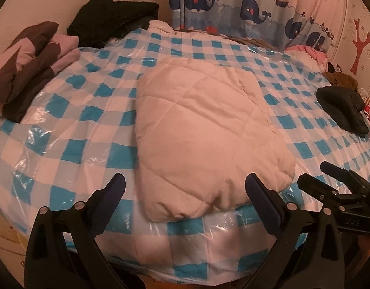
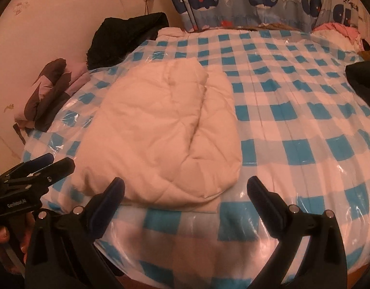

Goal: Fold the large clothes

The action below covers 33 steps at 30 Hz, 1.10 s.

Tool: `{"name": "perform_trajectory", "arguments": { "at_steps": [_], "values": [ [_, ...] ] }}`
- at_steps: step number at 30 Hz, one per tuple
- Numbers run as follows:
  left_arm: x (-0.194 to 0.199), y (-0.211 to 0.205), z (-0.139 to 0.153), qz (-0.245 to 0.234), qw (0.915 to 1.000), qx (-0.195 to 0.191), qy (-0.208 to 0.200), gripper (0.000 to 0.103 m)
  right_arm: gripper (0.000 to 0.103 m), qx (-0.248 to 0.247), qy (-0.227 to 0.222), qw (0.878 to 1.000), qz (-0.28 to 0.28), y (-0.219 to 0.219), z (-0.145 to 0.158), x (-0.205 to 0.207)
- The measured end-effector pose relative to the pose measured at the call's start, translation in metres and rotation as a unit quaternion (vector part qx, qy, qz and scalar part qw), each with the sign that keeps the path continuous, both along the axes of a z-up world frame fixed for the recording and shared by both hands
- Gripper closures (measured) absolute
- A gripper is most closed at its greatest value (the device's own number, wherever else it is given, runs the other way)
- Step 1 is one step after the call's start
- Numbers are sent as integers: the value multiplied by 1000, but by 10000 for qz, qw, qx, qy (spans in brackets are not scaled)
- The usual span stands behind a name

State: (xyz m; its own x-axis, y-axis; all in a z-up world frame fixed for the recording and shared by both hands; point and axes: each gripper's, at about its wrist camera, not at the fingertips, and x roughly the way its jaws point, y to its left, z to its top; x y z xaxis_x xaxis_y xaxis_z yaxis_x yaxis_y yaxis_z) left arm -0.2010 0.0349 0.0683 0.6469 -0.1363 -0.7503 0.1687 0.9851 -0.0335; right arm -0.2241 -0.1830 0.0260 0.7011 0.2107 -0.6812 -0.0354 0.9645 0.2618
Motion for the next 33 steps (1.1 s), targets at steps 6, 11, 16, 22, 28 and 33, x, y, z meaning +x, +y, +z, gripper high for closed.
{"name": "perform_trajectory", "arguments": {
  "at_steps": [6,11,16,22,28,33],
  "values": [
    [-12,8,9,143,9996,181,-167,7,6,-392,-223,9990,-81,16,14,-18],
    [-19,10,14,154,9992,264,-243,7,6,-511,-181,9985,2,23,18,-22],
    [-21,10,14,155,9993,241,-222,7,6,-560,-65,9984,88,30,17,-21],
    [-25,10,12,163,9995,218,-180,7,6,-596,21,9980,185,37,15,-21],
    [-24,11,10,164,9995,210,-154,7,6,-585,86,9980,224,40,14,-19],
    [-24,11,9,162,9996,204,-137,7,6,-592,123,9979,232,41,12,-19]
  ]
}}
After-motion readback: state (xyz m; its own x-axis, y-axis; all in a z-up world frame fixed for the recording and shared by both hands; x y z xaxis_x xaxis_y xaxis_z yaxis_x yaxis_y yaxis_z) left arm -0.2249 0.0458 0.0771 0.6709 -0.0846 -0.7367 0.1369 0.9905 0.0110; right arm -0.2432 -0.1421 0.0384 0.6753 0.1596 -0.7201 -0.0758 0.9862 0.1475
